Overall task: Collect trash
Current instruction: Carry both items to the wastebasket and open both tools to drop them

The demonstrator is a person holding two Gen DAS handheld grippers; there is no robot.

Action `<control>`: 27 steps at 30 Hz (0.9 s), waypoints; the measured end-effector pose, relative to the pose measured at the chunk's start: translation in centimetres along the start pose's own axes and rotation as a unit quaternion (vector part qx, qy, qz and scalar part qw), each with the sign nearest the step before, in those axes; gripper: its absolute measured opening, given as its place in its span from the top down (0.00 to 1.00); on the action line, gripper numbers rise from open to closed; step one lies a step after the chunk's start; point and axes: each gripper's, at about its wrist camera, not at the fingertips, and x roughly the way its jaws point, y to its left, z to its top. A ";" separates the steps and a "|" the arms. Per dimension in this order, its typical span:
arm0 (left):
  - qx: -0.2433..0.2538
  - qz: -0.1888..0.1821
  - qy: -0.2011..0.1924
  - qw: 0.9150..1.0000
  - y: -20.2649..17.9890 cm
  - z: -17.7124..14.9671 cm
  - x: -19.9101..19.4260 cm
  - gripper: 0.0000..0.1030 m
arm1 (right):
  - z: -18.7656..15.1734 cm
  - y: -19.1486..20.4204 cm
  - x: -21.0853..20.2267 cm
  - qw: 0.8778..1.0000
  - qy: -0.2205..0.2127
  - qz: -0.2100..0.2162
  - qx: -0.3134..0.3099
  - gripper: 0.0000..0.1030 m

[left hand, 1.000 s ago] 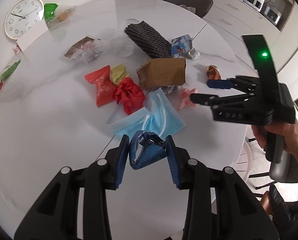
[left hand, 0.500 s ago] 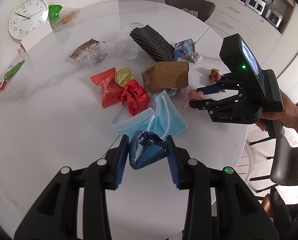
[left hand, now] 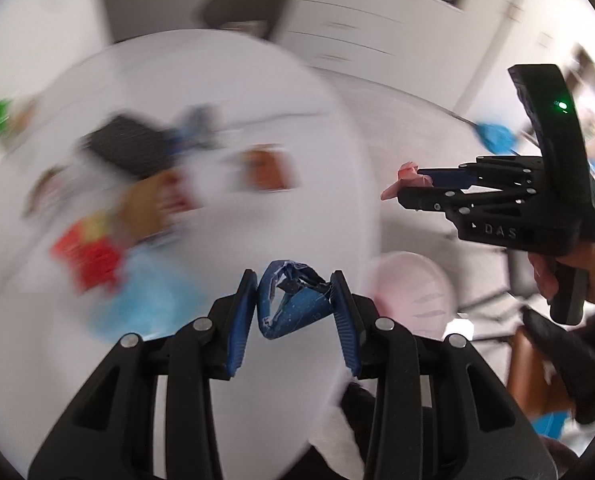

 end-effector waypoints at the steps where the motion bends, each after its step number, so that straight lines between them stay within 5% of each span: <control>1: 0.016 -0.026 0.007 1.000 -2.1 0.7 0.9 0.64 | -1.1 -1.3 -1.2 1.000 0.001 -0.015 0.018 0.65; 7: 0.084 -0.133 0.048 0.986 -11.4 2.0 5.3 0.61 | -7.7 -7.7 -5.0 0.992 0.004 -0.059 0.107 0.65; 10: 0.115 -0.152 0.066 0.979 -14.7 1.8 6.6 0.51 | -10.1 -9.9 -6.0 0.991 0.007 -0.061 0.119 0.64; 14: 0.107 -0.153 0.090 0.978 -17.0 1.3 7.4 0.20 | -11.8 -11.2 -6.1 0.992 0.018 -0.054 0.116 0.63; 17: 0.086 -0.143 0.092 0.982 -17.3 1.1 7.0 0.17 | -12.5 -11.5 -5.6 0.993 0.027 -0.045 0.110 0.62; 20: 0.056 -0.124 0.093 0.986 -16.2 1.6 6.8 0.10 | -12.9 -11.4 -4.8 0.993 0.040 -0.034 0.109 0.48; 22: 0.035 -0.112 0.079 0.990 -15.3 2.0 6.0 0.09 | -13.2 -11.2 -4.3 0.992 0.052 -0.034 0.110 0.16; 27: -0.023 -0.054 0.020 0.998 -11.2 3.5 2.4 0.09 | -13.5 -10.7 -4.6 0.988 0.040 -0.037 0.141 0.05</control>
